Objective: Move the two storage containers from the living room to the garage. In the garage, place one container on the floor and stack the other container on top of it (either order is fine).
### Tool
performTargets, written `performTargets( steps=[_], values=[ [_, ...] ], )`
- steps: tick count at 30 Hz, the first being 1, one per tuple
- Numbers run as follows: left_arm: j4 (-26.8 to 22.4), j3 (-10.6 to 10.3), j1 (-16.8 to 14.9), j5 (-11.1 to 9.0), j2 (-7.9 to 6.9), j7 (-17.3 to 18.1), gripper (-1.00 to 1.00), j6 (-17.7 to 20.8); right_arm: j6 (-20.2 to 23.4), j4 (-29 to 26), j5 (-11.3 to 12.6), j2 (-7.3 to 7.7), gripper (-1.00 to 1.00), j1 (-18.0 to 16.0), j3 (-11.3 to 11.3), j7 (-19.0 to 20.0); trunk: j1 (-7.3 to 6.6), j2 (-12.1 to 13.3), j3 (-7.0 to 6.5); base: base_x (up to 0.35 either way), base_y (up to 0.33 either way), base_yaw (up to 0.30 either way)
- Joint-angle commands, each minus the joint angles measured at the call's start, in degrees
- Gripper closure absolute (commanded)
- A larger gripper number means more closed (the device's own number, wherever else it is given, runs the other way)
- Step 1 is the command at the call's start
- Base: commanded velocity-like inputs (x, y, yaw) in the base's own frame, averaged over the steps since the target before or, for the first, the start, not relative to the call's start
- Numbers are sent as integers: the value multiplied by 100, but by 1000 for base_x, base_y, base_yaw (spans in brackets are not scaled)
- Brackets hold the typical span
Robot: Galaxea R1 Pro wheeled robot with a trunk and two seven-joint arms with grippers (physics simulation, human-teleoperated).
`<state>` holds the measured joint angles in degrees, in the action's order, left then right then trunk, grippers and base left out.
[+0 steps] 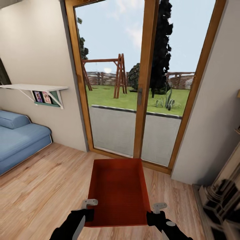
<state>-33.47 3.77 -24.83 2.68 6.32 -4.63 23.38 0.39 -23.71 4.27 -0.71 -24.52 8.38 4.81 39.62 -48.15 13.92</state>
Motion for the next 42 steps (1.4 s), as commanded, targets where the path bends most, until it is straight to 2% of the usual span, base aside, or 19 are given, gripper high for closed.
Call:
performTargets(
  steps=[1, 42],
  values=[
    [-20, 19, -5, 31, 53, -27, 100, 26, 4, 16, 56, -8, 100, 0, 81, 11, -22, 36, -20, 0, 0, 104],
    [-20, 17, -5, 31, 49, -29, 100, 26, 5, 16, 56, -8, 100, 0, 84, 11, -922, 1680, -1133, 0, 0, 106]
  ],
)
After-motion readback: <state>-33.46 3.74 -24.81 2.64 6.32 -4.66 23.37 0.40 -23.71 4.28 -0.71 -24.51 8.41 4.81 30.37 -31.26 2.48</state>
